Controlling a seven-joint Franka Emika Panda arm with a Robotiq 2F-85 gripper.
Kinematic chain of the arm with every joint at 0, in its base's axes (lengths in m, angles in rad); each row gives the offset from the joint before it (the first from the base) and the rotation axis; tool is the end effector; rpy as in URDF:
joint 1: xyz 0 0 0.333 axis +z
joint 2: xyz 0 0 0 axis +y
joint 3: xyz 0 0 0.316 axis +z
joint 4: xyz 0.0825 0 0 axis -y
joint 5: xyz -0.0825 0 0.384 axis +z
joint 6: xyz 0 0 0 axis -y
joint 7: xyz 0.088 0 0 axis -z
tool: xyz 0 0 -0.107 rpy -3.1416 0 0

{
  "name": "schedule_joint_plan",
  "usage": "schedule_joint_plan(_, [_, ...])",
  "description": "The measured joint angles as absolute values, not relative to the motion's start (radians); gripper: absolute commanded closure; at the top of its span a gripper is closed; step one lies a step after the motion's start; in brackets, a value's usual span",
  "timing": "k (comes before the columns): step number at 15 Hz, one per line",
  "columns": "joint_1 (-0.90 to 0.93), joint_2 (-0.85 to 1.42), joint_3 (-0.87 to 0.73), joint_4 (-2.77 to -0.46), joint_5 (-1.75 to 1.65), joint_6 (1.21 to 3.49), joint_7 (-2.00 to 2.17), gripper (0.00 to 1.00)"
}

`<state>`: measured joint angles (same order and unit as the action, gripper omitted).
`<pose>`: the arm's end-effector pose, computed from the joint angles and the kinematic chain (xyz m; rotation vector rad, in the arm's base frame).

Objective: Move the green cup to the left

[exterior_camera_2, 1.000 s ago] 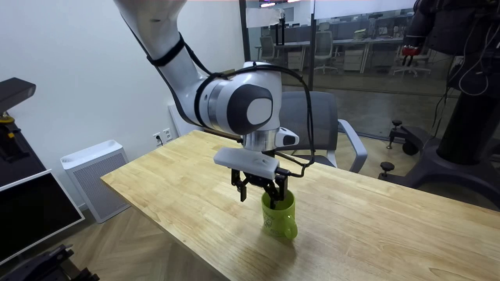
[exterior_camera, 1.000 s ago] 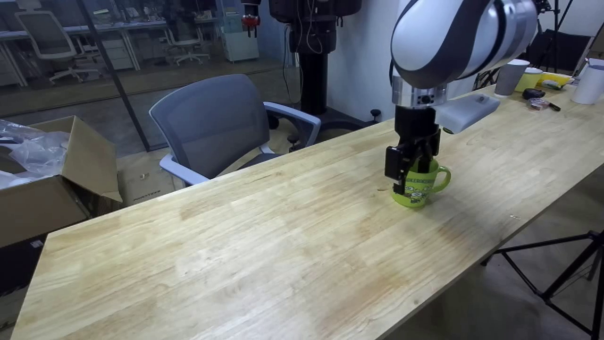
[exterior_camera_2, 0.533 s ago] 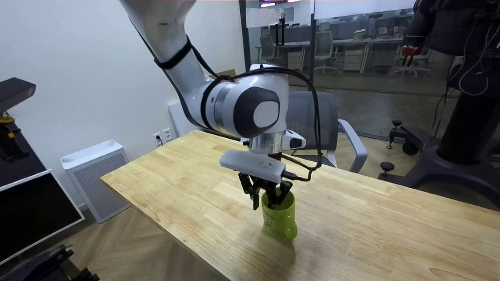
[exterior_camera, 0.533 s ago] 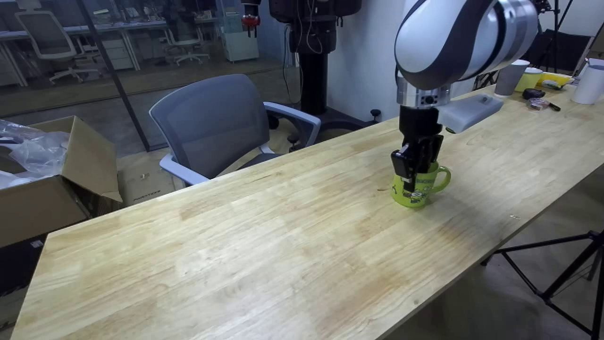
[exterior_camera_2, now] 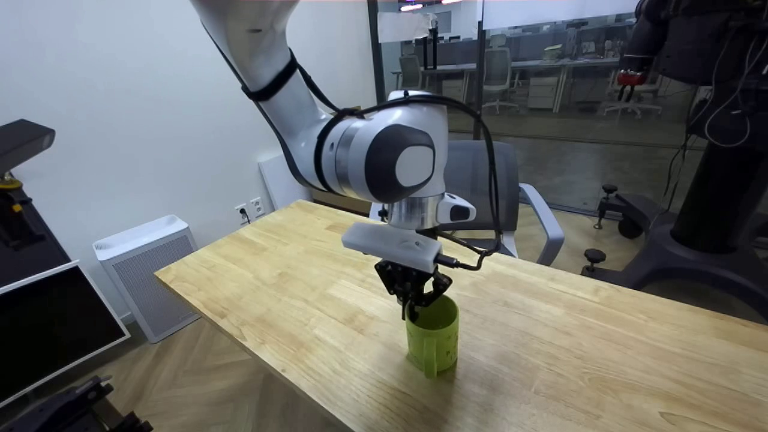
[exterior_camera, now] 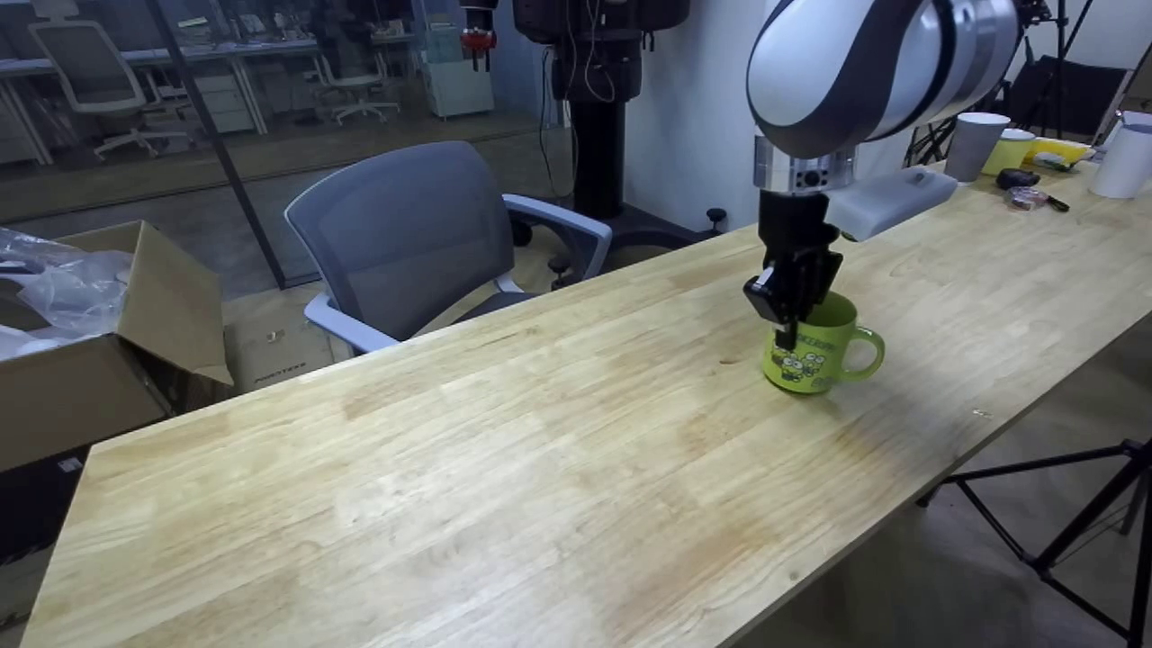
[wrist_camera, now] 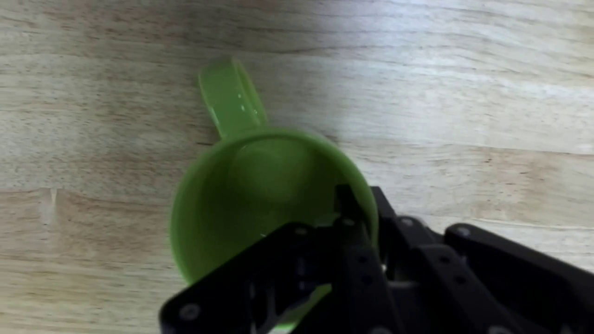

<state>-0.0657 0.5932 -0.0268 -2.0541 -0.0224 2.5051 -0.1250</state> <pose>0.5694 -0.0531 0.1317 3.1206 0.0858 -0.2255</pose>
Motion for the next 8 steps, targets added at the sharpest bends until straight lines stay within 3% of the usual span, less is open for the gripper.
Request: schedule_joint_plan(8, [-0.001,0.592,-0.025,-2.032,-0.022,2.482,-0.054,0.98])
